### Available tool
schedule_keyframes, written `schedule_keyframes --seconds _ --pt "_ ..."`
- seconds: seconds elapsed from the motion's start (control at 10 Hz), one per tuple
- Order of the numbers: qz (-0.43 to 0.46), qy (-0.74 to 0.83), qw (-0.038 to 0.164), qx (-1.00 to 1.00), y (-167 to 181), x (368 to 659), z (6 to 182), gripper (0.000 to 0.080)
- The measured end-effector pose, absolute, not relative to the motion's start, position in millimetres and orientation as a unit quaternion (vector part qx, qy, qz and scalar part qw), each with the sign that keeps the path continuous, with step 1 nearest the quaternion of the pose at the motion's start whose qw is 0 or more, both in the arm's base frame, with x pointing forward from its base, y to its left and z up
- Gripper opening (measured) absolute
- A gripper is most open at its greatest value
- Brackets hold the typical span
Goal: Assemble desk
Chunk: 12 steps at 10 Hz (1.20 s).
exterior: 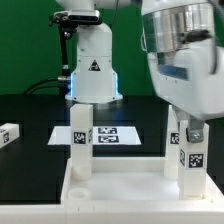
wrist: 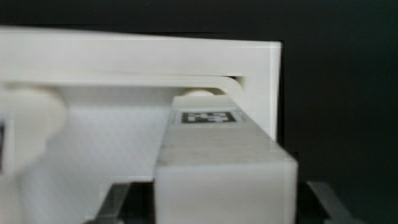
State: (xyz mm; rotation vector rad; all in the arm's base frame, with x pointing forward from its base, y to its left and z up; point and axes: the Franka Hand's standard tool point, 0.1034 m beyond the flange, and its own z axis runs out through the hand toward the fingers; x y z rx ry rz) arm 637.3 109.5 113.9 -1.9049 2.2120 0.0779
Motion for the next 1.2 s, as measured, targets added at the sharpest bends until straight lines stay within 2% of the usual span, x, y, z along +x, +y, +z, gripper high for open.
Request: schedule_keyframes --seconds 0.3,0.4,0.5,0.9,1.1,1.2 --pt "0.023 0.712 0.115 -0.693 110.3 637.0 112.8 0.0288" --pt "0.014 0.641 0.116 -0.758 110.1 637.0 112.3 0.0478" --pt "0.008 0.577 0.116 -0.808 113.7 636.9 113.2 0.0608" --pt "-0.009 0.443 0.106 -0.890 114.3 635.1 112.1 0.0647" --pt "-0.052 0.167 0.043 -0.984 108.6 638.1 113.5 0.0649" --pt "-0.061 0.144 0.041 -0.987 108.8 639.9 113.7 0.0649"
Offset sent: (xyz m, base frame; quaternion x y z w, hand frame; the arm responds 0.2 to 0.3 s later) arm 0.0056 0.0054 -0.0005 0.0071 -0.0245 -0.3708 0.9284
